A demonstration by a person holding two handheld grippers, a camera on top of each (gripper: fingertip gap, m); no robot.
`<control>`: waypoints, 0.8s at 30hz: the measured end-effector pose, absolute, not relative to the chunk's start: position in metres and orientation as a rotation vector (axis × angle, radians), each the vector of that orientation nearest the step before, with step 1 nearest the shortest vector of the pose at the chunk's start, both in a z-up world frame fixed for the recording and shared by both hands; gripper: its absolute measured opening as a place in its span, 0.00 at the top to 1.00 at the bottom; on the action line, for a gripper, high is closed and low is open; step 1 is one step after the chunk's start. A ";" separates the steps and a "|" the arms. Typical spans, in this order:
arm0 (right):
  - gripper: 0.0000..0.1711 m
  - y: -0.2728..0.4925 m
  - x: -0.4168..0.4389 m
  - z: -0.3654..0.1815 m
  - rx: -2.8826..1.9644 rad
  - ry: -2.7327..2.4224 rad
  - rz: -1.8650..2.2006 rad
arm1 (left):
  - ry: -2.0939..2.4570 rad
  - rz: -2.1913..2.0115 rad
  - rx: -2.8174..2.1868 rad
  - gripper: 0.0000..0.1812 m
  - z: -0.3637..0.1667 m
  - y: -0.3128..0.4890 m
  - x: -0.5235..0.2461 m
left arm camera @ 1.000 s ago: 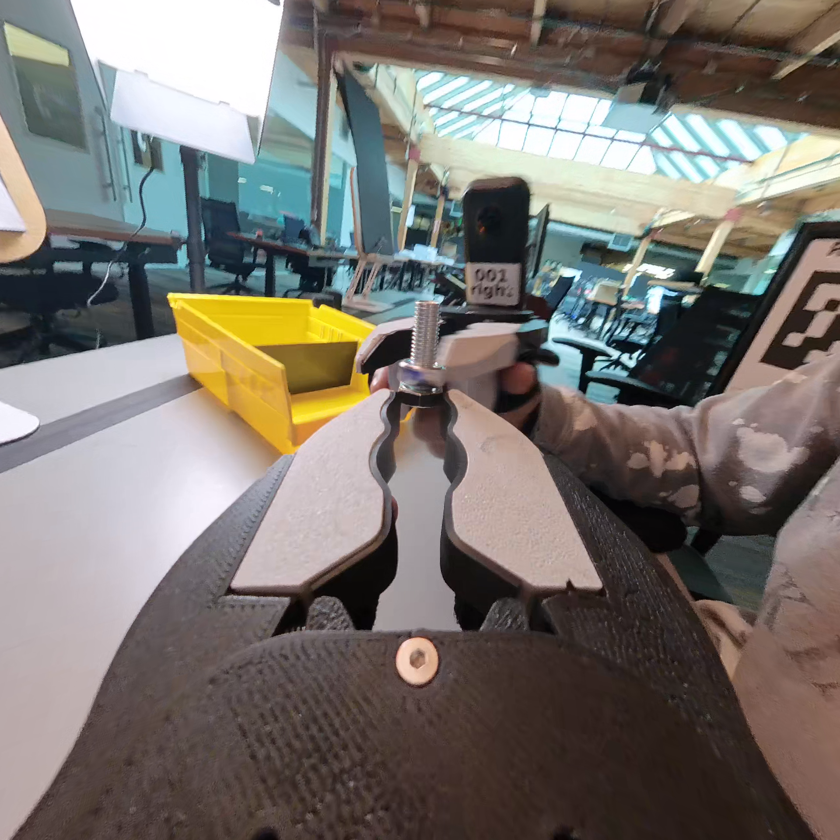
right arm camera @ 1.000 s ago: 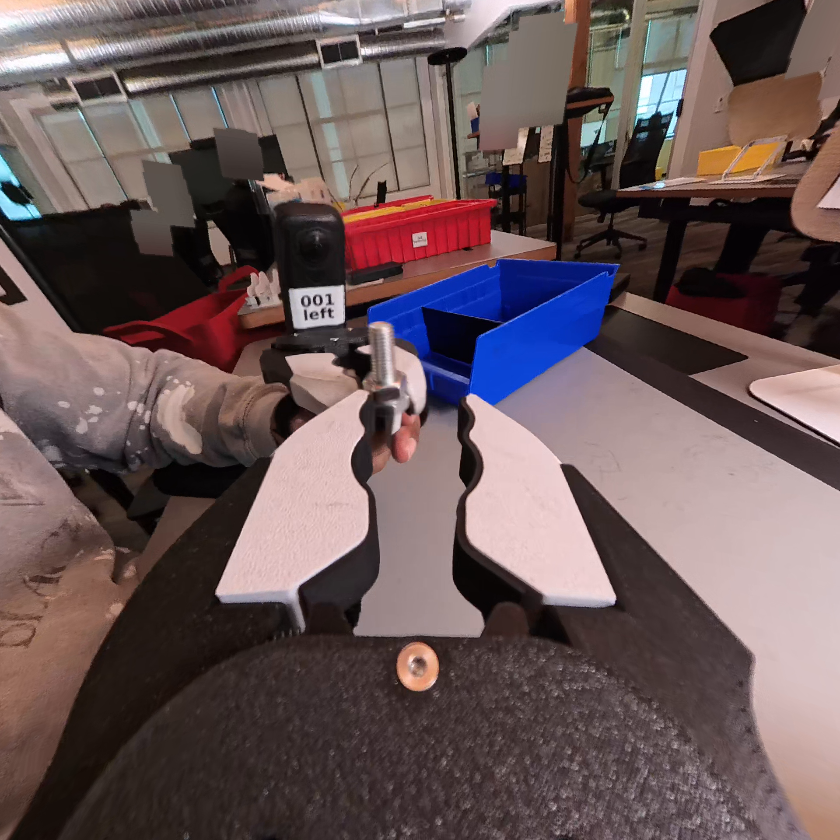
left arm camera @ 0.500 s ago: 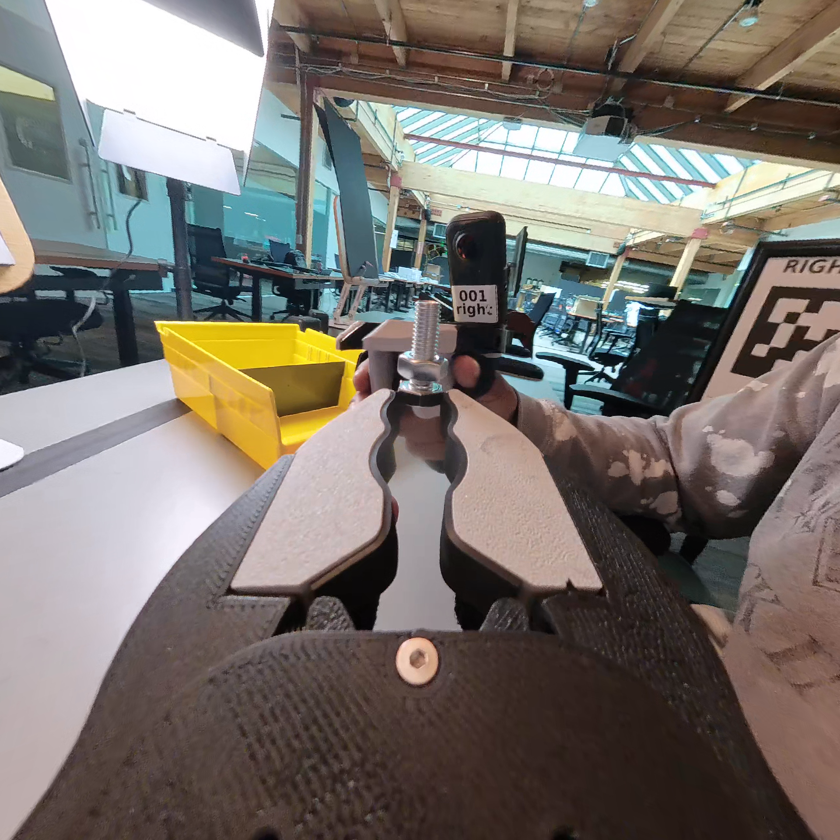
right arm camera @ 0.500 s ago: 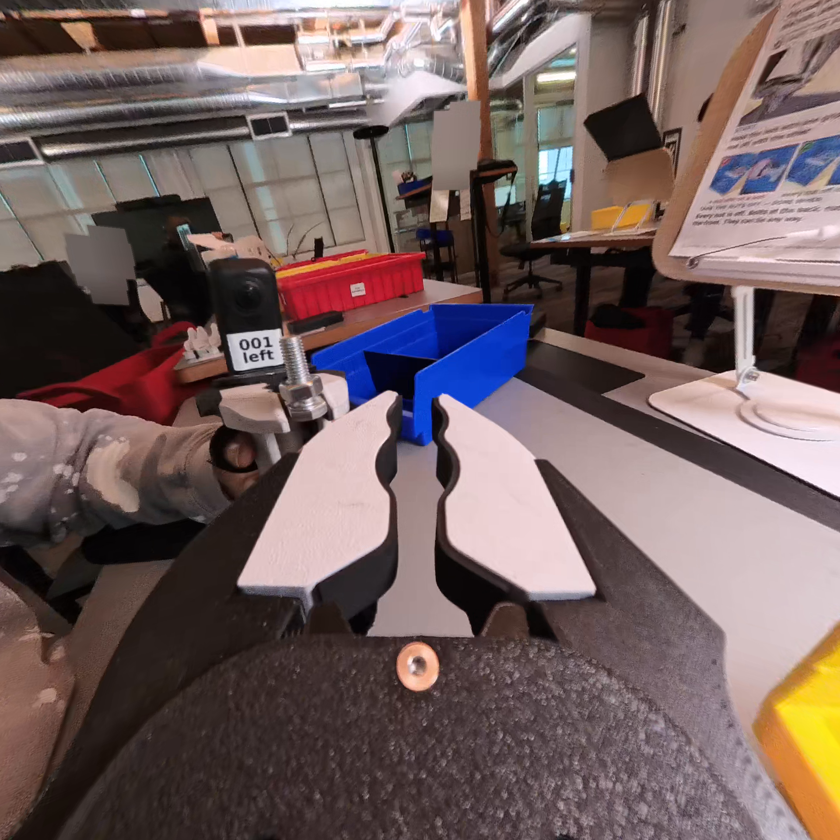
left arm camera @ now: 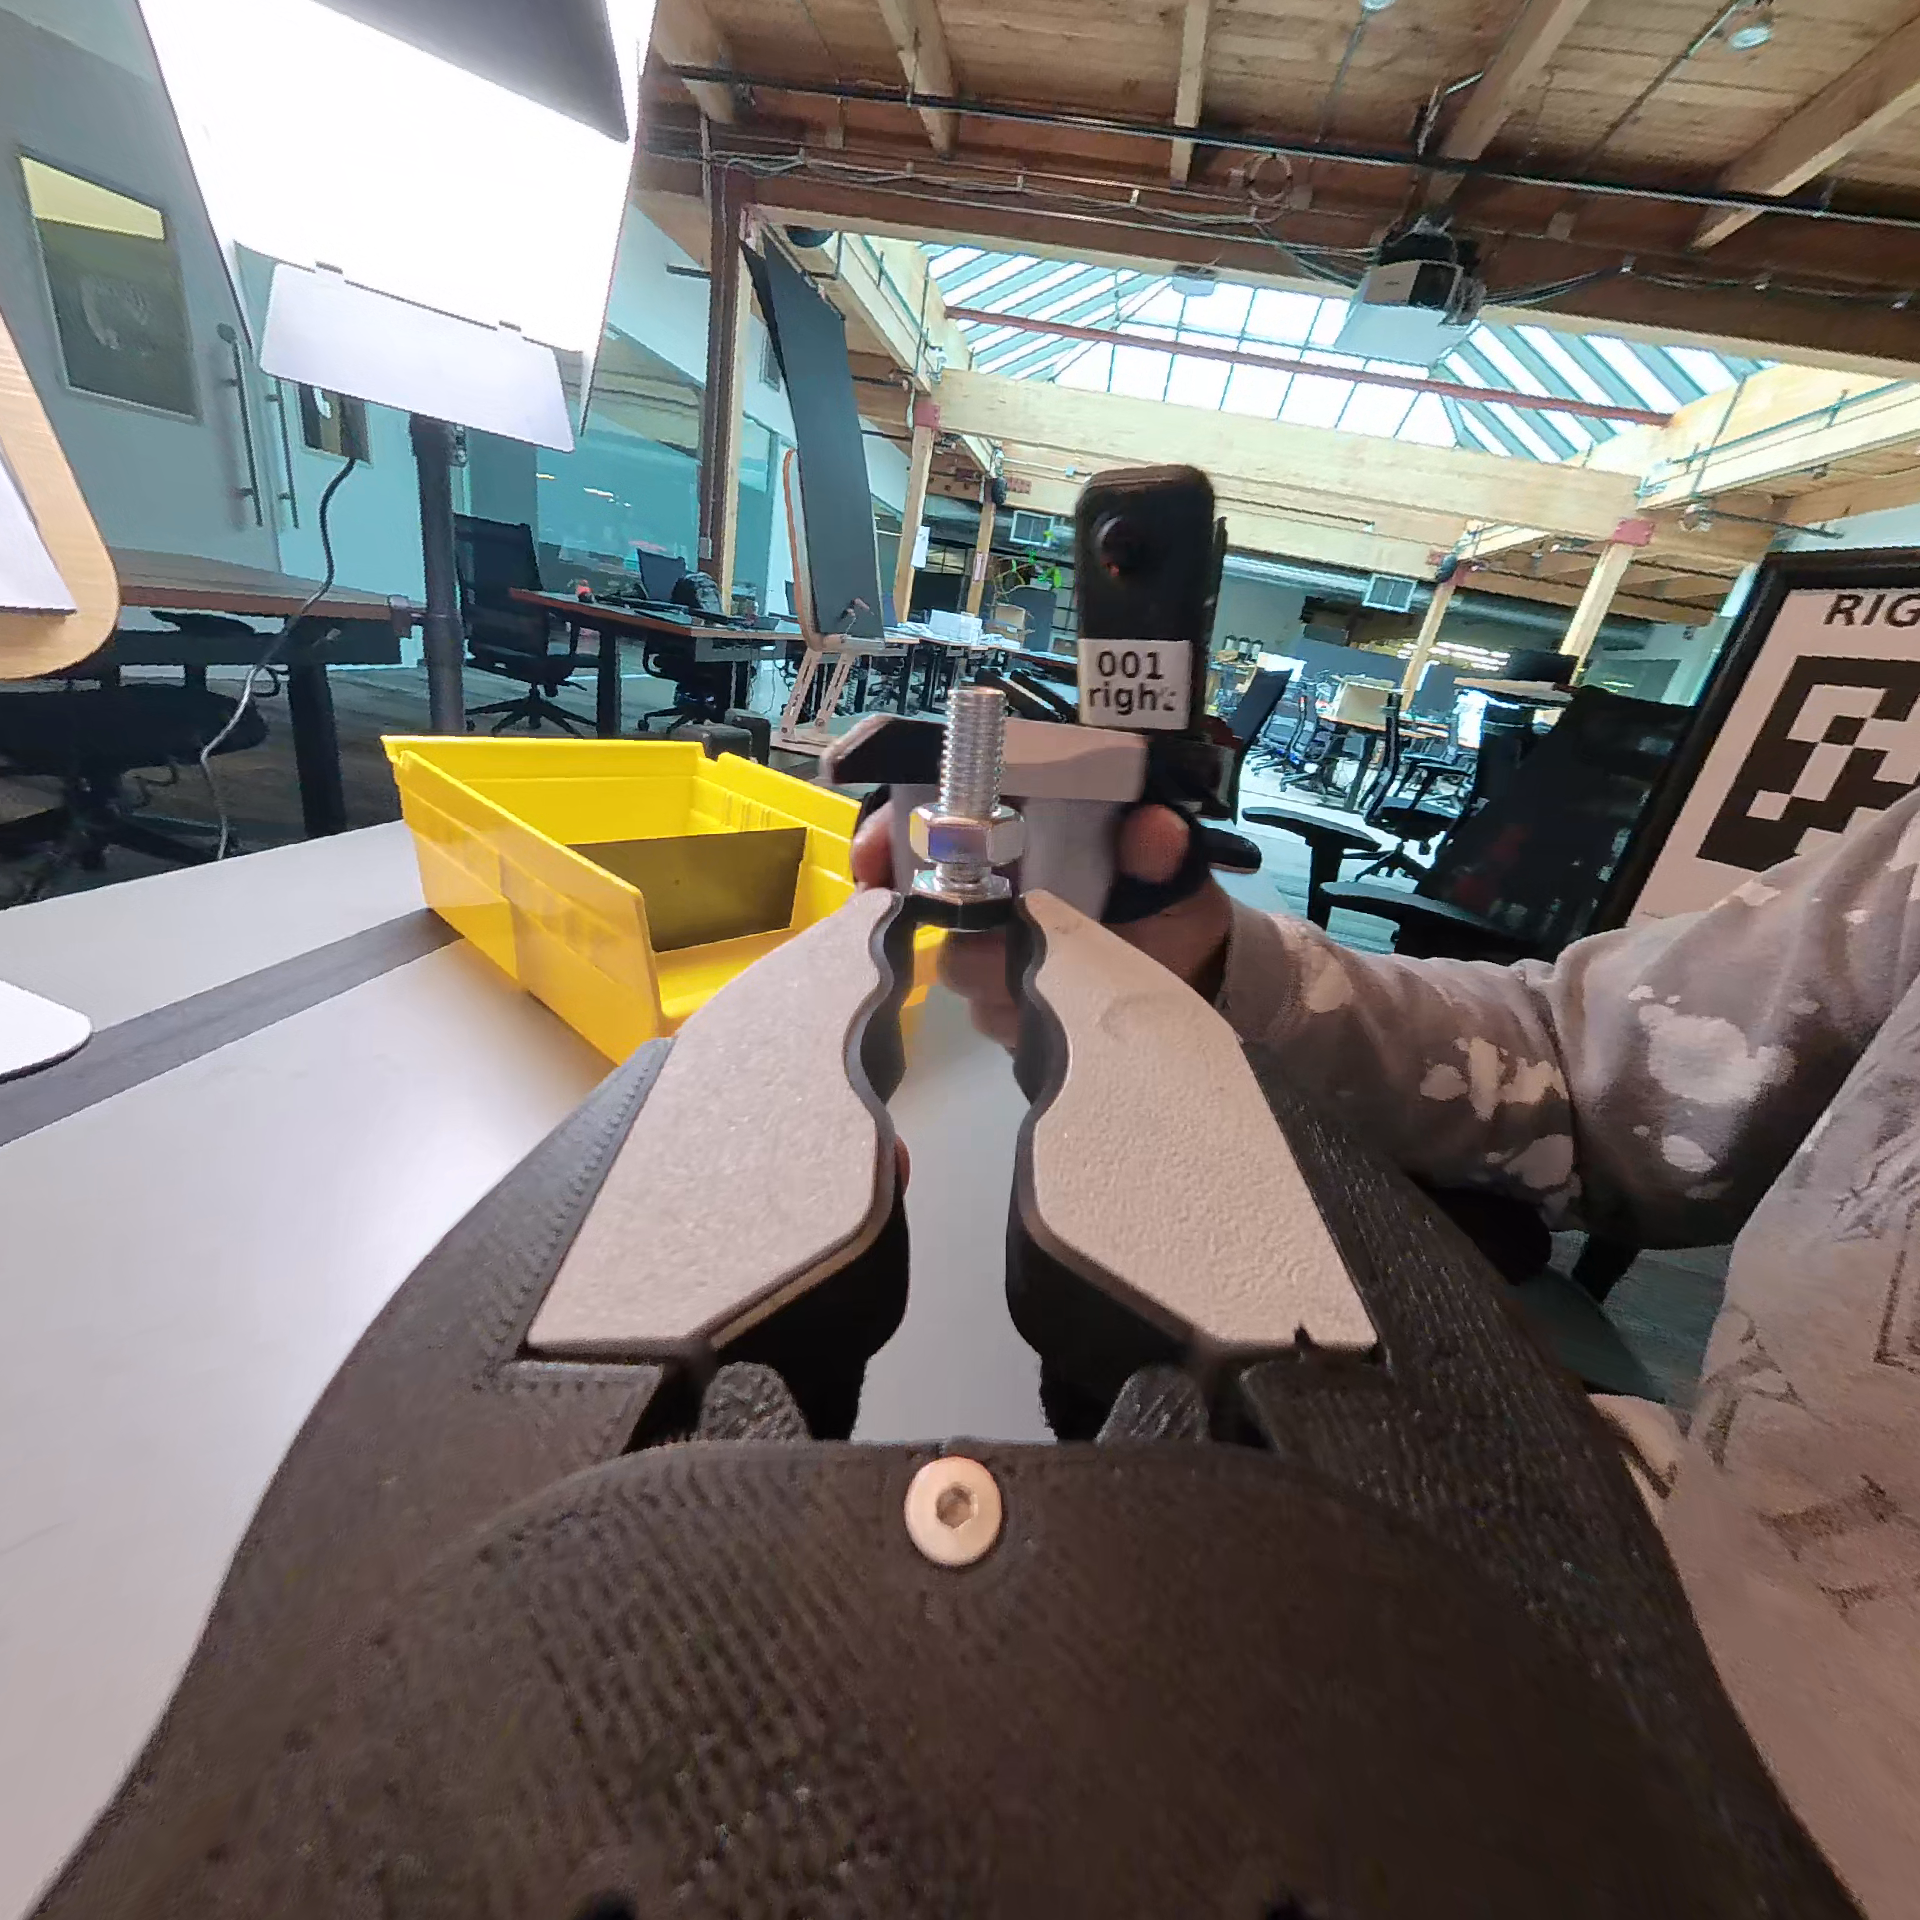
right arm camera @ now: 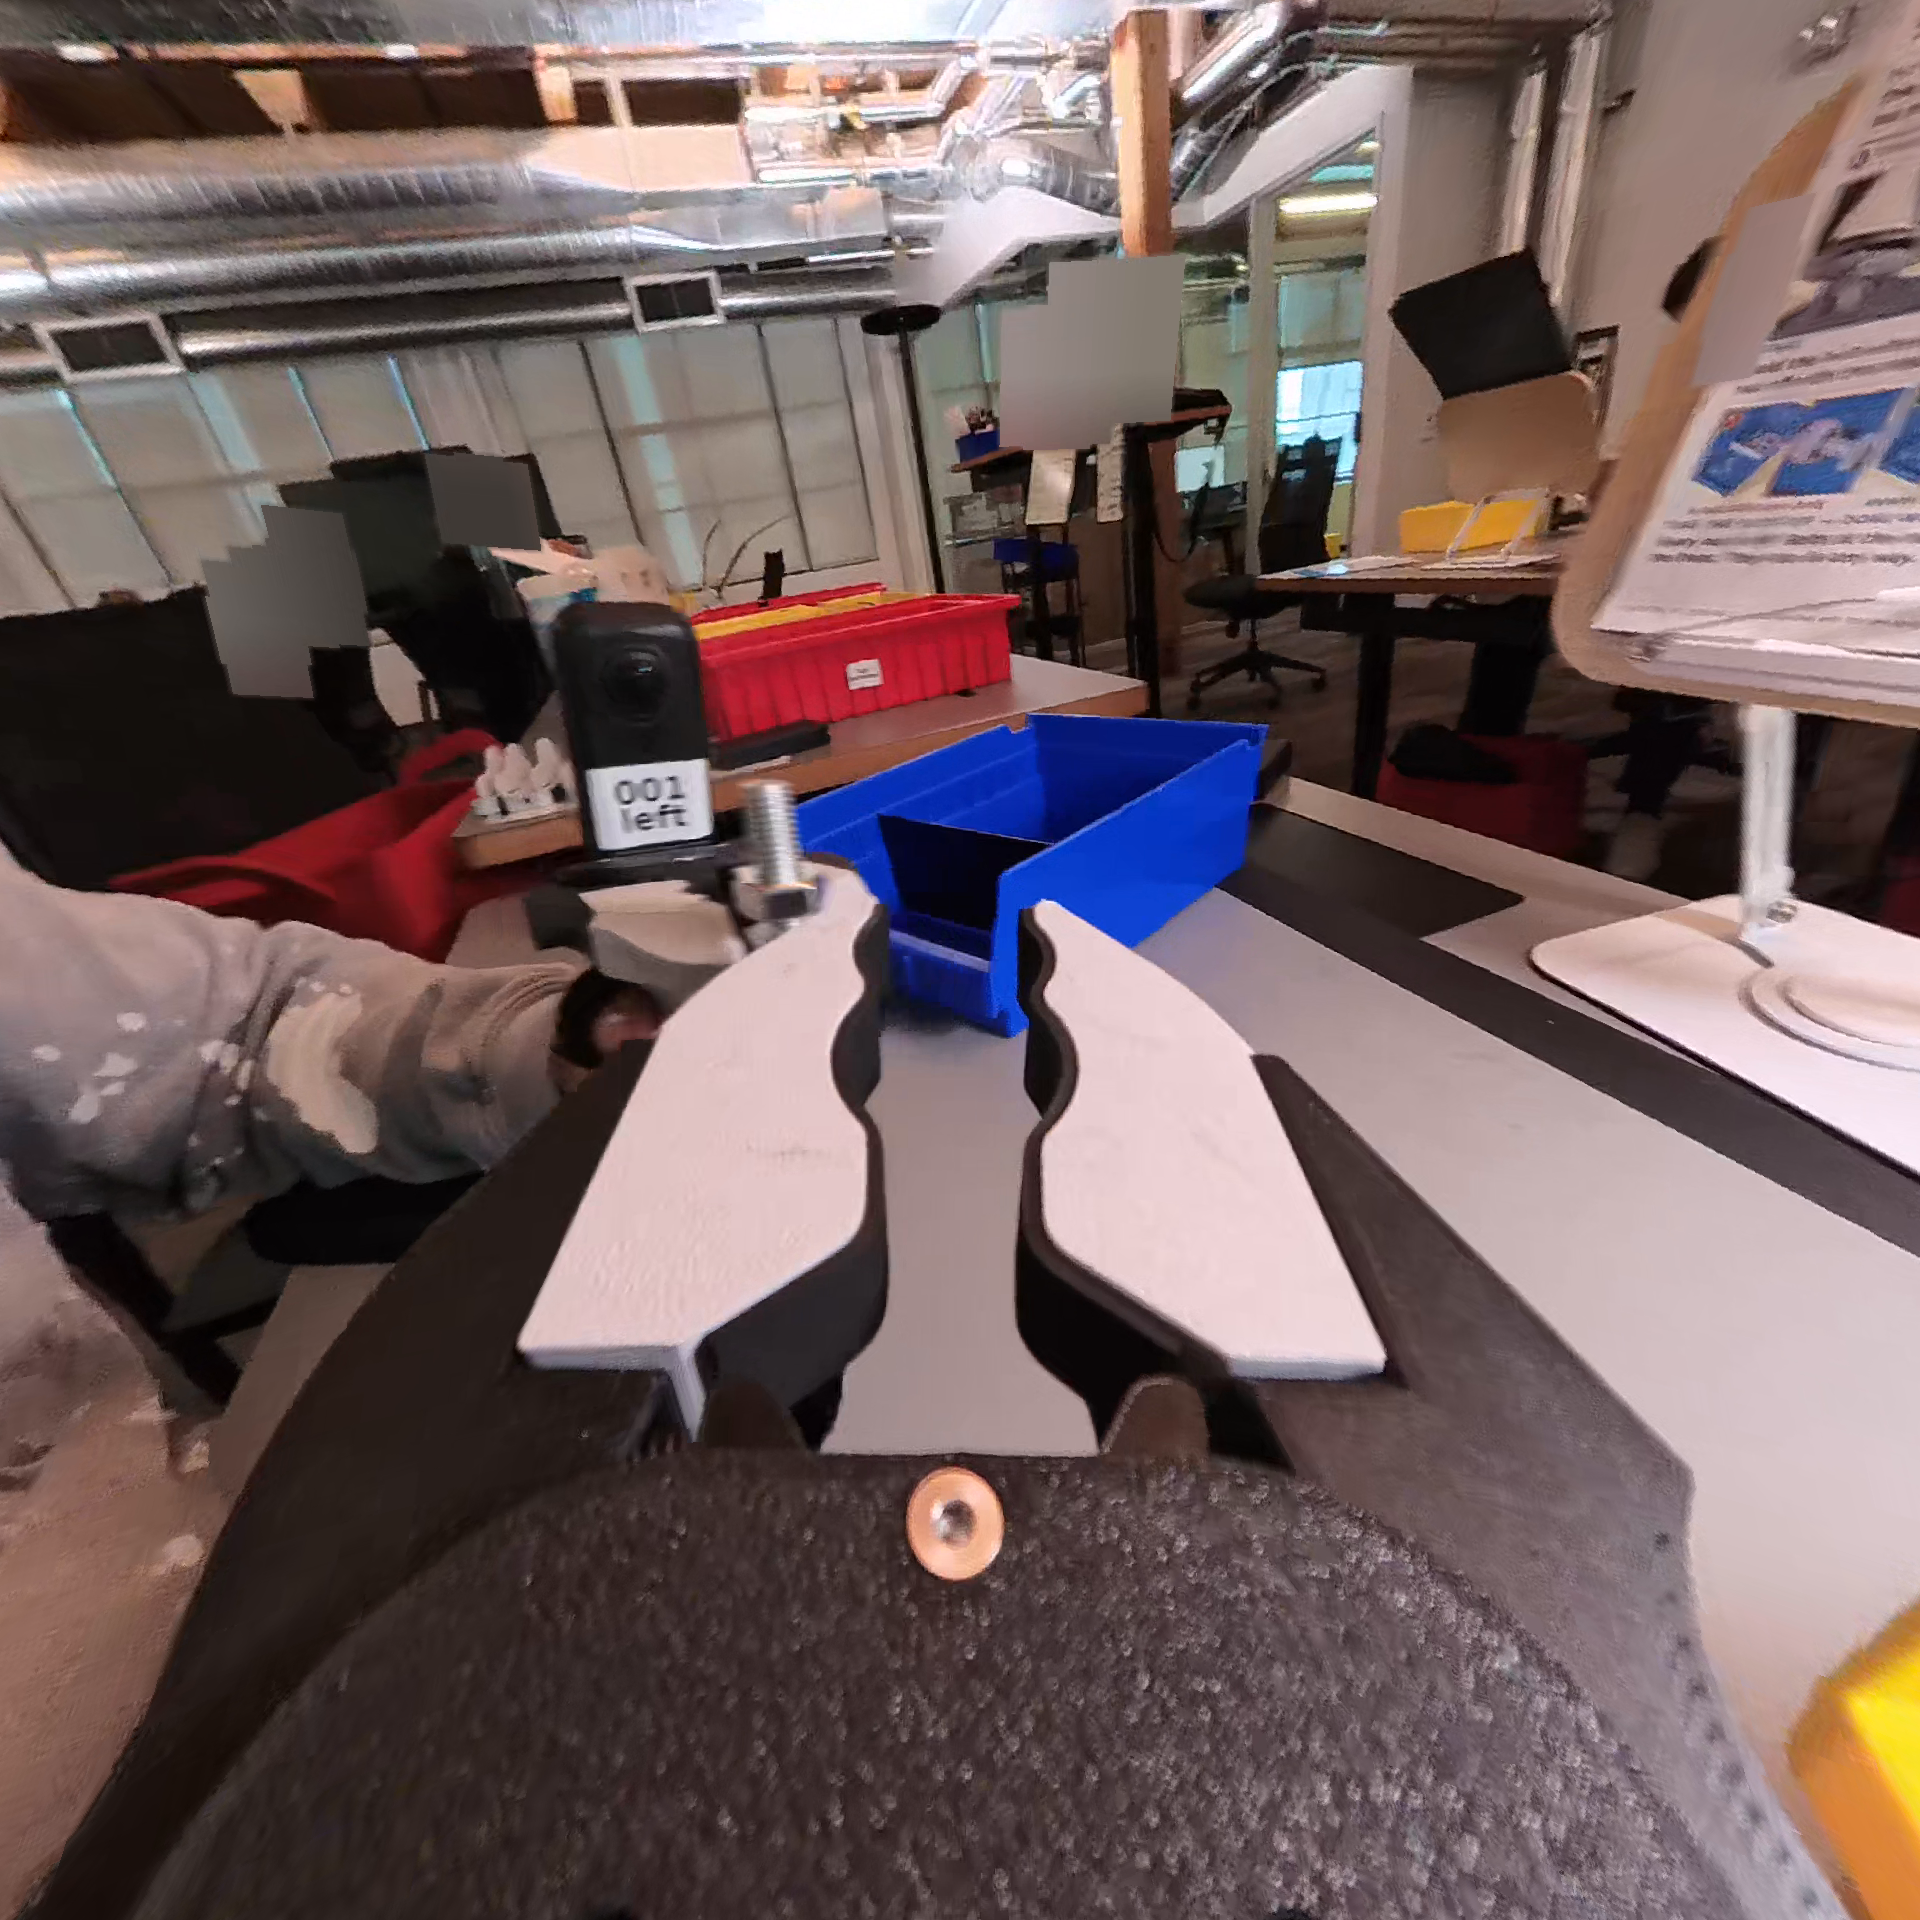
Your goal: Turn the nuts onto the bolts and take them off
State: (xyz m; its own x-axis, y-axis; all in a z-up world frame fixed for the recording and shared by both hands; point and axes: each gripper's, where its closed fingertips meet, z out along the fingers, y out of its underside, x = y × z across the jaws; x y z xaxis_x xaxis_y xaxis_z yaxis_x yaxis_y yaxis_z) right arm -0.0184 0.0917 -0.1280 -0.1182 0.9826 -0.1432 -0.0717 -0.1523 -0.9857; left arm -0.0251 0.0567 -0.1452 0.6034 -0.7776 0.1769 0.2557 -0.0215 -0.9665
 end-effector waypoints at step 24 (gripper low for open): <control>0.82 0.088 -0.021 -0.124 -1.224 -1.128 1.506 | 0.495 -0.832 -1.343 0.90 -0.143 0.057 -0.028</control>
State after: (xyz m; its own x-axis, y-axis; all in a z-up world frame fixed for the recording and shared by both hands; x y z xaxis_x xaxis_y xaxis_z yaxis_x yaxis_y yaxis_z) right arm -0.0205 0.0882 -0.1237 -0.1413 0.9692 -0.2016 -0.0788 -0.2140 -0.9736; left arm -0.0280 0.0568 -0.1427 0.6288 -0.7640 0.1443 0.2377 0.0122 -0.9713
